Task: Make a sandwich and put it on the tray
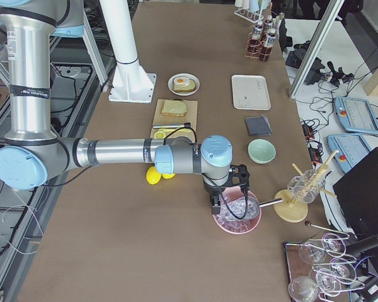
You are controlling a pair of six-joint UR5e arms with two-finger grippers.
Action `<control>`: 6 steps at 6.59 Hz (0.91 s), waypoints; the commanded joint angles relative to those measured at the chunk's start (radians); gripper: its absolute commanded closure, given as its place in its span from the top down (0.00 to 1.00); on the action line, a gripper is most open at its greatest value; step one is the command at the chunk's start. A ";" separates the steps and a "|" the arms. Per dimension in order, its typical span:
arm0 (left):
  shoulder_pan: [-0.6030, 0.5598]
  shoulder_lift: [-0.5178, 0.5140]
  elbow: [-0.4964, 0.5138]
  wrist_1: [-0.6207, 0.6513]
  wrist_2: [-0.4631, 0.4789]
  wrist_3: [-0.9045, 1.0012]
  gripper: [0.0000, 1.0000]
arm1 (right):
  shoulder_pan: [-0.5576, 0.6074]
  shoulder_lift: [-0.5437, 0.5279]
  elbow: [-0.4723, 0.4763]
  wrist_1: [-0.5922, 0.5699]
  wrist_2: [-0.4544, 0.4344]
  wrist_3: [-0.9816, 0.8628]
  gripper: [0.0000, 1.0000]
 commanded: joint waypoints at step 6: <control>0.002 -0.035 0.011 0.001 0.001 -0.009 0.98 | 0.000 0.004 -0.006 0.000 -0.003 0.000 1.00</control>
